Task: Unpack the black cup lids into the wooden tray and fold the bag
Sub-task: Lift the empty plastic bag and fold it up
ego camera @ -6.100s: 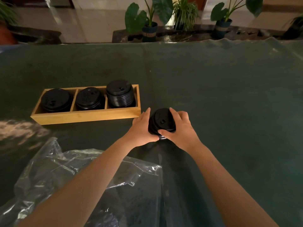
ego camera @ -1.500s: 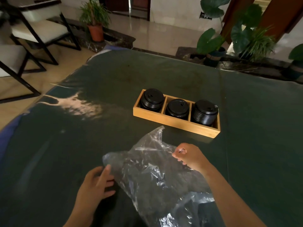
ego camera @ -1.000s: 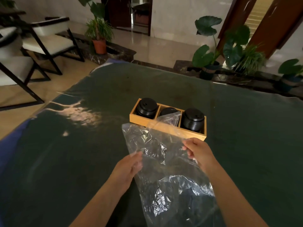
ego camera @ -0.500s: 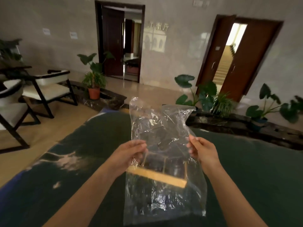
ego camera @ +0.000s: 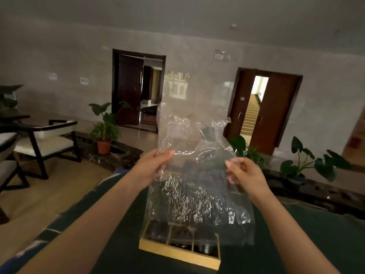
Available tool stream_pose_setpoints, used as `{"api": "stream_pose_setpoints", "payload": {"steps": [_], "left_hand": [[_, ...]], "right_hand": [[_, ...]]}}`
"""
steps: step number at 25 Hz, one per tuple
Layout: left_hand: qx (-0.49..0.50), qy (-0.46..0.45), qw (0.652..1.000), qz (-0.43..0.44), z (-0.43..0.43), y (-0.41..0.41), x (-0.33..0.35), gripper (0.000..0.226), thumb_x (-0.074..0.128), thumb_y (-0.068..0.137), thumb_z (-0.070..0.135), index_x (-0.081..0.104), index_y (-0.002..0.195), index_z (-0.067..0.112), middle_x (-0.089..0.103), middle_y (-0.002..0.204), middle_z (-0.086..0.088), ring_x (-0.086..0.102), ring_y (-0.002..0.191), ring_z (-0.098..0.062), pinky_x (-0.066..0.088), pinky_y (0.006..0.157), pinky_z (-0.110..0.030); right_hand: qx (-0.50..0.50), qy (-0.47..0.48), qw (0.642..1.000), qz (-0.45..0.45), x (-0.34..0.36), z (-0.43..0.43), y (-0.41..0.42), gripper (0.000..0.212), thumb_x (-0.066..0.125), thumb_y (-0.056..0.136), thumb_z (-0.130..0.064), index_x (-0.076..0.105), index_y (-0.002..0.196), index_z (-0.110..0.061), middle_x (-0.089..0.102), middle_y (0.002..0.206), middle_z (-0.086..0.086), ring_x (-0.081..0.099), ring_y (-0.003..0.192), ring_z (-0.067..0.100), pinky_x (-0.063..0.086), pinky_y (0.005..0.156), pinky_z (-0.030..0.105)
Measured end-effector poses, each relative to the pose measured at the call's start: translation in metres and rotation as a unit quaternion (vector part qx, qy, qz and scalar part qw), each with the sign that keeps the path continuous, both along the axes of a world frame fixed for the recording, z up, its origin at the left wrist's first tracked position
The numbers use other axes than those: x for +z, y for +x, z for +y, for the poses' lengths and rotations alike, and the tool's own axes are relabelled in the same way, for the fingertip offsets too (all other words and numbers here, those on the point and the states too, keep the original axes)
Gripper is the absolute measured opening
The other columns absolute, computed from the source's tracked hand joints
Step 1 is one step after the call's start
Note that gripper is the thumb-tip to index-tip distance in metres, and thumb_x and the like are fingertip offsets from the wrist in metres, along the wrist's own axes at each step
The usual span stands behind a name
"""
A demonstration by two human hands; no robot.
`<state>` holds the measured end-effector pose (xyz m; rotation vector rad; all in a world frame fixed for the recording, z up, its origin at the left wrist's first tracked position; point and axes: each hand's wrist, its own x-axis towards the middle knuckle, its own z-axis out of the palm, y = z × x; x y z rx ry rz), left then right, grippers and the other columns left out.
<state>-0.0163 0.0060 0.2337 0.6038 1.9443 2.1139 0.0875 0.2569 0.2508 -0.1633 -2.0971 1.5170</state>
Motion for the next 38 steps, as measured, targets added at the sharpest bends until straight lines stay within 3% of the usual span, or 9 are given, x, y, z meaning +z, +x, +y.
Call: {"api": "stream_pose_setpoints", "payload": {"steps": [7, 12, 16, 21, 23, 25, 29, 33, 38], "left_hand": [[-0.188, 0.057, 0.98, 0.04, -0.024, -0.012, 0.058, 0.04, 0.06, 0.084, 0.037, 0.06, 0.119, 0.019, 0.065, 0.122, -0.009, 0.061, 0.109, -0.023, 0.054, 0.078, -0.023], [-0.187, 0.008, 0.978, 0.092, -0.029, -0.02, 0.086, 0.075, 0.083, 0.061, 0.045, 0.056, 0.126, 0.018, 0.073, 0.101, -0.005, 0.059, 0.096, -0.027, 0.044, 0.087, -0.039], [-0.184, 0.012, 0.975, 0.121, -0.029, -0.027, 0.105, 0.049, 0.069, 0.076, 0.021, 0.055, 0.124, 0.02, 0.074, 0.085, -0.005, 0.062, 0.063, -0.013, 0.053, 0.054, -0.023], [-0.188, 0.085, 0.976, 0.066, -0.015, -0.035, 0.11, 0.045, 0.062, 0.075, 0.007, 0.062, 0.116, 0.024, 0.073, 0.078, -0.013, 0.062, 0.051, -0.013, 0.051, 0.045, -0.021], [-0.193, 0.142, 0.97, 0.034, -0.01, -0.034, 0.102, 0.048, 0.059, 0.072, 0.003, 0.064, 0.118, 0.018, 0.072, 0.078, -0.01, 0.062, 0.06, -0.014, 0.05, 0.047, -0.018], [-0.188, 0.164, 0.967, 0.046, -0.007, -0.033, 0.088, 0.041, 0.058, 0.077, 0.003, 0.066, 0.116, 0.011, 0.068, 0.087, -0.003, 0.063, 0.075, -0.012, 0.052, 0.056, -0.016], [-0.086, 0.036, 0.988, 0.126, -0.006, -0.029, 0.059, 0.027, 0.052, 0.09, 0.001, 0.071, 0.082, 0.019, 0.067, 0.076, 0.004, 0.066, 0.063, -0.001, 0.052, 0.057, -0.015], [-0.039, -0.041, 0.971, 0.232, -0.005, -0.028, 0.029, 0.049, 0.05, 0.087, -0.009, 0.071, 0.059, 0.025, 0.071, 0.07, 0.006, 0.066, 0.073, -0.011, 0.049, 0.072, -0.019], [-0.128, -0.129, 0.937, 0.298, 0.001, -0.027, 0.018, 0.05, 0.052, 0.088, -0.008, 0.071, 0.059, 0.028, 0.074, 0.08, 0.004, 0.066, 0.087, -0.032, 0.05, 0.085, -0.043]], "right_hand": [[-0.051, -0.076, 0.993, 0.075, 0.048, -0.004, 0.015, 0.017, 0.055, 0.091, -0.017, 0.065, 0.096, -0.004, 0.068, 0.069, 0.003, 0.05, 0.037, -0.004, 0.041, 0.039, 0.008], [-0.041, -0.065, 0.99, 0.116, 0.062, 0.0, 0.029, 0.018, 0.059, 0.088, -0.022, 0.071, 0.09, -0.009, 0.07, 0.076, 0.007, 0.062, 0.065, 0.015, 0.052, 0.063, 0.022], [-0.005, -0.066, 0.992, 0.108, 0.071, 0.012, 0.035, 0.019, 0.065, 0.083, -0.019, 0.072, 0.101, -0.02, 0.064, 0.078, 0.013, 0.056, 0.075, 0.026, 0.049, 0.079, 0.033], [0.096, -0.183, 0.969, 0.133, 0.075, 0.02, 0.036, 0.039, 0.06, 0.082, -0.009, 0.064, 0.119, -0.021, 0.067, 0.115, 0.009, 0.059, 0.111, 0.03, 0.041, 0.101, 0.044], [0.096, -0.195, 0.968, 0.128, 0.069, 0.018, 0.037, 0.032, 0.059, 0.083, -0.01, 0.068, 0.113, -0.017, 0.072, 0.099, 0.011, 0.064, 0.094, 0.027, 0.045, 0.097, 0.038], [0.086, -0.194, 0.971, 0.11, 0.059, 0.014, 0.039, 0.019, 0.059, 0.083, -0.012, 0.075, 0.092, -0.017, 0.072, 0.08, 0.006, 0.067, 0.077, 0.023, 0.06, 0.071, 0.031], [0.04, -0.14, 0.986, 0.081, 0.022, 0.011, 0.034, 0.025, 0.056, 0.081, 0.006, 0.071, 0.066, -0.007, 0.069, 0.086, 0.01, 0.067, 0.078, 0.024, 0.059, 0.063, 0.029], [0.047, -0.047, 0.998, -0.013, -0.026, 0.013, 0.03, 0.019, 0.049, 0.085, 0.014, 0.068, 0.082, 0.012, 0.065, 0.103, 0.022, 0.062, 0.097, 0.033, 0.057, 0.074, 0.025], [0.08, 0.079, 0.989, -0.092, -0.017, 0.004, 0.029, 0.029, 0.058, 0.09, -0.019, 0.061, 0.119, -0.023, 0.06, 0.123, -0.012, 0.054, 0.116, 0.003, 0.045, 0.087, 0.015]]}}
